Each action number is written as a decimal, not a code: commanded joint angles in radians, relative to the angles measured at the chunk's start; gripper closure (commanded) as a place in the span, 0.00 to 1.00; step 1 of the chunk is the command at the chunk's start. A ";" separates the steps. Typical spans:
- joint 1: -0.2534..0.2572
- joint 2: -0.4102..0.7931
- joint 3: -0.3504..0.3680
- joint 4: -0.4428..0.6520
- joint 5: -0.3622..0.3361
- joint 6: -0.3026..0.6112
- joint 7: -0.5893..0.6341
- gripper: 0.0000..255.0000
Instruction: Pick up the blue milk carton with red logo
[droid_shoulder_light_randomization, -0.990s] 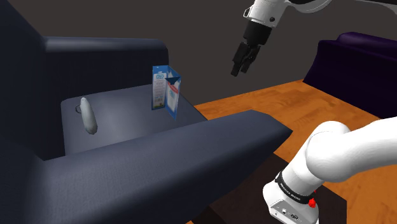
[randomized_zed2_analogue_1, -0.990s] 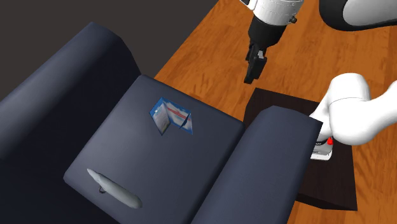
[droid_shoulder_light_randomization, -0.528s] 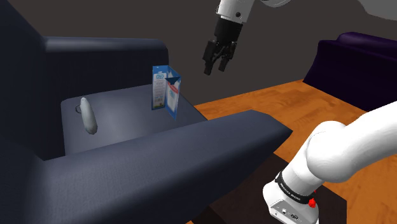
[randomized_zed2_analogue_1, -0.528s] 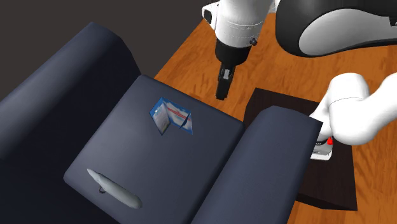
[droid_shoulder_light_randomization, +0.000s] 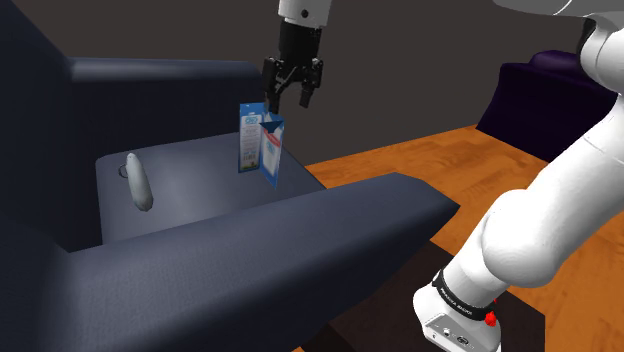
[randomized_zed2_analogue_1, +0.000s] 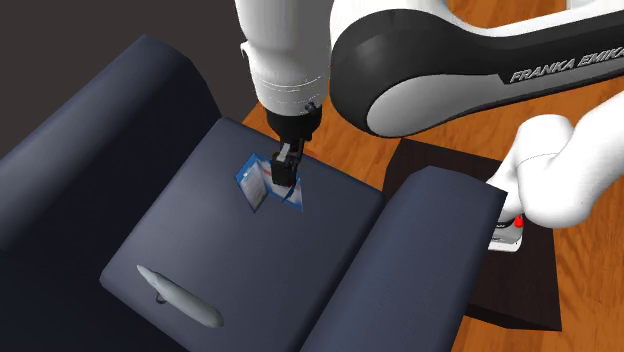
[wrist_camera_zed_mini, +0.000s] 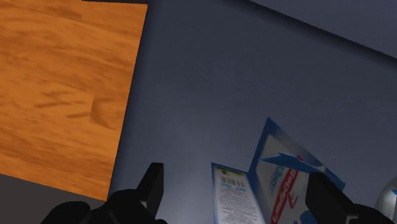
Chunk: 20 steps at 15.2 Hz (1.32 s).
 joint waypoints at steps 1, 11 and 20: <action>0.013 0.088 0.027 0.087 -0.031 -0.014 0.059 0.00; 0.032 0.179 0.046 0.083 -0.068 0.066 0.114 0.00; 0.033 0.181 0.047 0.085 -0.068 0.065 0.116 1.00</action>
